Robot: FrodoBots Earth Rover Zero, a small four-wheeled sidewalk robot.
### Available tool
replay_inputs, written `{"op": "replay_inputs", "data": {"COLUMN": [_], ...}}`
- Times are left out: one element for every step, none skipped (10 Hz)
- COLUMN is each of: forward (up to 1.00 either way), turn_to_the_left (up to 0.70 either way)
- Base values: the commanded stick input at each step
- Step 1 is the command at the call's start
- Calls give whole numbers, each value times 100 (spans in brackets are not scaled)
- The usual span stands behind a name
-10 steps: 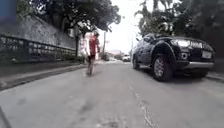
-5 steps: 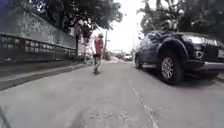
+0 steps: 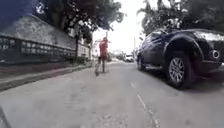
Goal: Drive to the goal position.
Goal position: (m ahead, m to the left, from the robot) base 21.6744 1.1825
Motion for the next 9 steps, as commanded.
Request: {"op": "replay_inputs", "data": {"forward": [70, 70, 70, 70, 70, 70, 70, 70, 70], "turn_to_the_left": [0, 0, 0, 0, 0, 0, 0, 0, 0]}}
